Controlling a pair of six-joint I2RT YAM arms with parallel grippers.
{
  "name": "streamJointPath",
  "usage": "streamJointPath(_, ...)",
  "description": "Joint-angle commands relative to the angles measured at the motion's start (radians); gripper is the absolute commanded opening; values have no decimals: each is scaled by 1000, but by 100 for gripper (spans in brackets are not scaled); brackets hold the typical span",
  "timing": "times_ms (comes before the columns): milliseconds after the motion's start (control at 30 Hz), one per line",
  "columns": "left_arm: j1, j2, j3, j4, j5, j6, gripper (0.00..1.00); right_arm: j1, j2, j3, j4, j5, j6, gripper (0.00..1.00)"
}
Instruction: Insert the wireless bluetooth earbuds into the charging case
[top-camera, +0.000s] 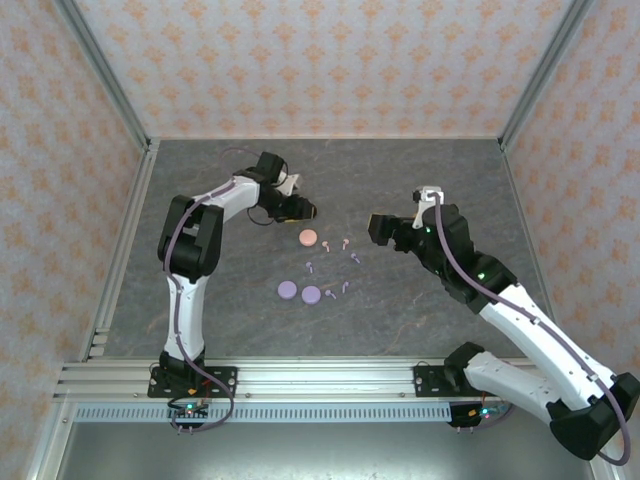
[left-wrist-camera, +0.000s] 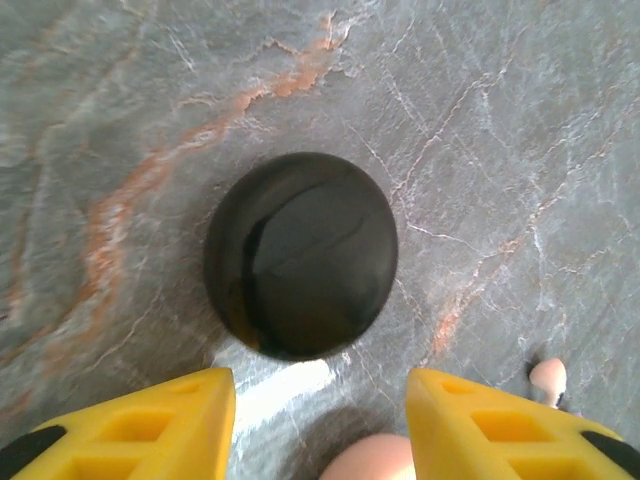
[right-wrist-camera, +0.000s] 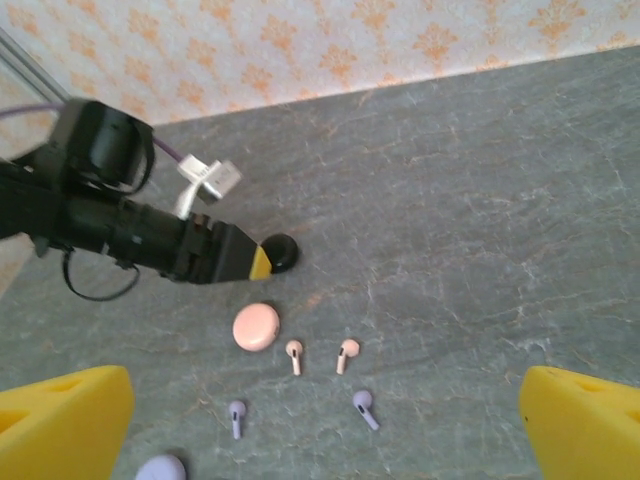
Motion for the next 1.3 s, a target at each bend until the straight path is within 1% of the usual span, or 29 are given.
streamJointPath(0,19,-152,-34,-9,-58,34,48,-6,14,58,-110,2,-69,99)
streamJointPath(100,27,-268,-115,60,-60,14,49,-6,30,68,-142,-35,-101,99)
streamJointPath(267,30,-504,-275,179,-103,-20,51,-2,76,71,-176,-134,-127,100)
streamJointPath(367,29,-645,-379,248,-154,-41,54,34,139,92,-232,-133,-136,100)
streamJointPath(500,34,-809,-499,296,-247,-71,63,147,243,122,-276,-71,-173,100)
streamJointPath(633,56,-945,-605,338,-320,-123,74,233,377,173,-310,-61,-203,98)
streamJointPath(700,69,-1012,-657,349,-380,-152,84,279,459,214,-335,-46,-225,97)
streamJointPath(767,76,-1065,-698,348,-444,-159,93,322,543,266,-380,-29,-259,96)
streamJointPath(867,86,-1122,-742,325,-510,-157,99,379,677,347,-445,-21,-330,95)
streamJointPath(1033,91,-1176,-777,289,-536,-145,100,440,848,456,-511,-39,-455,94)
streamJointPath(1133,92,-1195,-785,269,-556,-131,100,458,936,519,-549,-49,-522,92)
streamJointPath(1267,93,-1211,-790,252,-569,-120,100,469,1034,594,-591,-29,-586,89)
